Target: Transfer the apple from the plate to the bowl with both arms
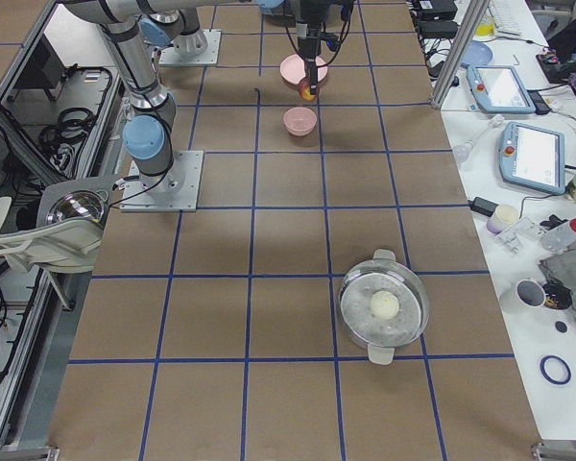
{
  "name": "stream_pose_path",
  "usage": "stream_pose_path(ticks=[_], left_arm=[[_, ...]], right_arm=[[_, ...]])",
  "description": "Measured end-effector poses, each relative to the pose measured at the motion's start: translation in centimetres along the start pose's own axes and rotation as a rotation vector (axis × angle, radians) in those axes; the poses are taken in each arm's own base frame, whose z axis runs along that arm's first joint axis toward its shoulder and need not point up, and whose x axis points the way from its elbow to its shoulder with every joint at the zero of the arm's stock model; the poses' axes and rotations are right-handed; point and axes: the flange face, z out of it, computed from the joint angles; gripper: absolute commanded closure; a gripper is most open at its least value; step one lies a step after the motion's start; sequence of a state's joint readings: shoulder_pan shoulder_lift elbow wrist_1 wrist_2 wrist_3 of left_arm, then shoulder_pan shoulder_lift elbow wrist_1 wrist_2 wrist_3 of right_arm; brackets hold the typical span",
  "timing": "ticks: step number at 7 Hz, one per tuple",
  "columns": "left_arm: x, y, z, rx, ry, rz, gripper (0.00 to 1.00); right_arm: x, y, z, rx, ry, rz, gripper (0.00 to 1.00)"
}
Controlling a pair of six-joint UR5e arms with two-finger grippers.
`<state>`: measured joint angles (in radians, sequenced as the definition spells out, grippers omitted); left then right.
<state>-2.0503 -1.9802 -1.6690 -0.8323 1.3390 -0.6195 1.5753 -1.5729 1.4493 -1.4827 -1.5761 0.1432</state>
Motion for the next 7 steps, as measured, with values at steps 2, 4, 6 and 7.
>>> stream_pose_path(ticks=[2,4,6,7], left_arm=[[0.8,1.2,2.7,-0.003,0.007,-0.018,1.0],[0.5,1.6,4.6,-0.018,-0.005,-0.034,0.99],[0.0,1.8,6.2,-0.027,-0.012,-0.037,0.4],[-0.1,1.8,6.8,-0.026,-0.012,-0.034,0.0]], right_arm=[[0.3,0.0,0.0,0.007,0.027,0.001,0.0],[0.3,0.0,0.1,0.007,0.028,0.001,0.0],[0.3,0.0,0.1,0.007,0.03,-0.001,0.0],[0.3,0.0,0.1,0.006,0.031,-0.002,0.0]])
